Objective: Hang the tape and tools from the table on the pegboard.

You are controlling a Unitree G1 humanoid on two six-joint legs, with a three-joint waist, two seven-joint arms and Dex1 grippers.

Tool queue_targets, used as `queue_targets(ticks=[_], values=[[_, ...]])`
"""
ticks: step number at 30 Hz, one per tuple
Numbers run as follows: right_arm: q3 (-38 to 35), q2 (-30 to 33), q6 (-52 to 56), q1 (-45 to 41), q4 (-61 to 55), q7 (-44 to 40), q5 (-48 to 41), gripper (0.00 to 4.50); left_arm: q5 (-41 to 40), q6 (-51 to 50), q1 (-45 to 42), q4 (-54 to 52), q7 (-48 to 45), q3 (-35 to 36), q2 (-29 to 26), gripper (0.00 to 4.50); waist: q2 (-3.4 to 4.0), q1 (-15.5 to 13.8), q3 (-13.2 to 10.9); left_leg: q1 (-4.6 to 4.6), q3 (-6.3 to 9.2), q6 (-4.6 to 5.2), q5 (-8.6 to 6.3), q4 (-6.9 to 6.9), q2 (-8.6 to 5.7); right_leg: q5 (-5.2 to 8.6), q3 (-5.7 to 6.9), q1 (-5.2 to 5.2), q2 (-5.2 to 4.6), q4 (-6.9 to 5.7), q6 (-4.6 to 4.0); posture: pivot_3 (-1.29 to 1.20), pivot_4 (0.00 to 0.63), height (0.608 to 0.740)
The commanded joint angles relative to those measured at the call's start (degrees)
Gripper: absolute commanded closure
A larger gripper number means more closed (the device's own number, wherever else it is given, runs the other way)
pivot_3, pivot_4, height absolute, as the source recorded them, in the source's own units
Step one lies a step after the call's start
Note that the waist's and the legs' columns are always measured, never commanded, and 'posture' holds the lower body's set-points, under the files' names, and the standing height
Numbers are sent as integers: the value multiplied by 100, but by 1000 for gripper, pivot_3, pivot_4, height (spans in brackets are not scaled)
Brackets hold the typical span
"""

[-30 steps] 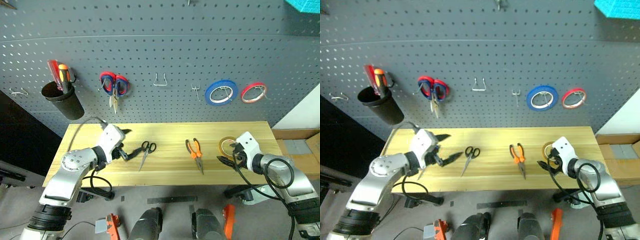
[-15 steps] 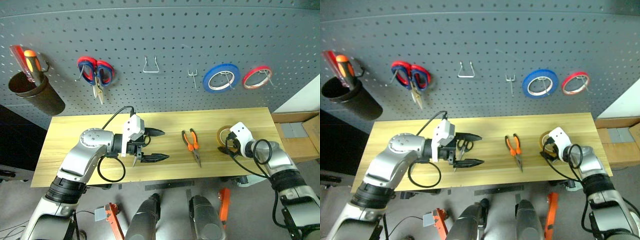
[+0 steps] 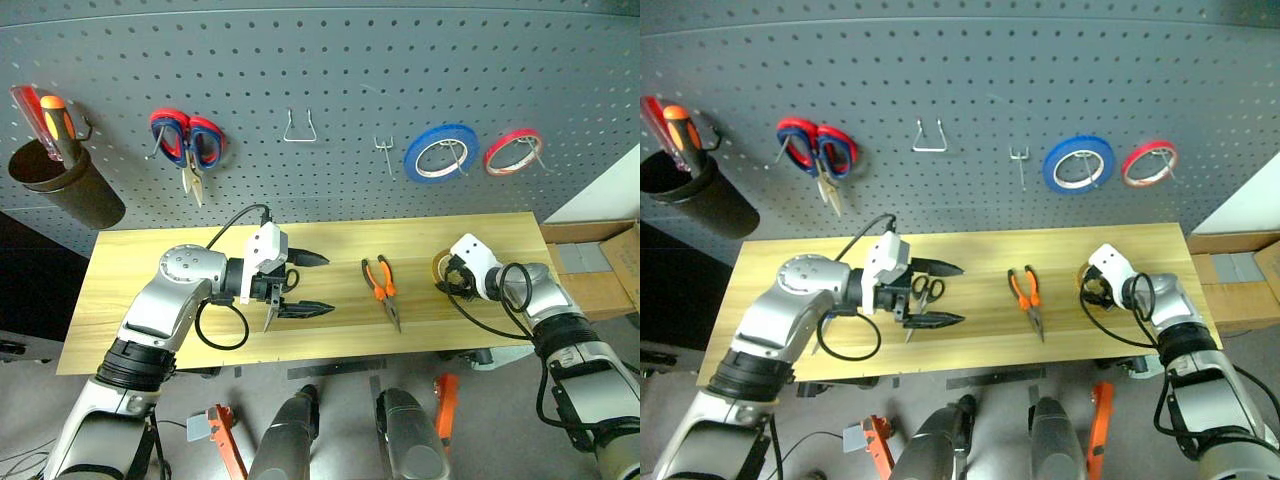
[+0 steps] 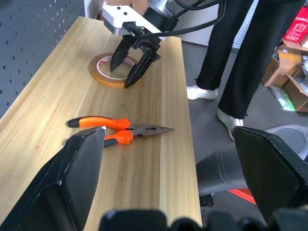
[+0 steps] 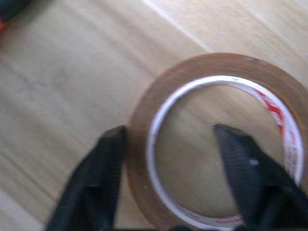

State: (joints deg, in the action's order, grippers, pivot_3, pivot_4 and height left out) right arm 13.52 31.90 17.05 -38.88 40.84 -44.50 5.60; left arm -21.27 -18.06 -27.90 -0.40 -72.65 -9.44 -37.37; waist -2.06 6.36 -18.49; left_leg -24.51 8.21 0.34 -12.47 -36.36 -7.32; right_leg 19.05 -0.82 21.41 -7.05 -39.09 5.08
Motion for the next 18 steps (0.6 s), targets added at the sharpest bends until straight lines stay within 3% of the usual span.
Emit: queue_targets(ticks=[1,6,11,18], values=[[200,-71,54,247,85,-24,226,2812,-32,40,81,-242,33,153,-86,0,-1,6,0,0,0,0,0,-5,0,-2,1,0,0,-2,0,-148,343,740],[200,-43,5,233,74,-57,274,4115,-54,43,138,-298,97,204,-119,0,-1,5,1,0,0,0,0,-35,6,-26,6,-2,3,-4,2,-150,333,740],[117,61,-6,380,-425,-52,298,4185,-208,-130,302,-425,265,505,-222,0,-1,2,1,0,2,0,0,-47,6,-34,6,0,3,-5,6,-163,324,740],[-117,755,105,1180,-3238,-113,417,4186,-516,-518,654,-888,484,1001,-473,0,6,7,-3,-53,-21,-1,-1,-46,1,-35,-4,73,-2,-30,6,-158,318,740]])
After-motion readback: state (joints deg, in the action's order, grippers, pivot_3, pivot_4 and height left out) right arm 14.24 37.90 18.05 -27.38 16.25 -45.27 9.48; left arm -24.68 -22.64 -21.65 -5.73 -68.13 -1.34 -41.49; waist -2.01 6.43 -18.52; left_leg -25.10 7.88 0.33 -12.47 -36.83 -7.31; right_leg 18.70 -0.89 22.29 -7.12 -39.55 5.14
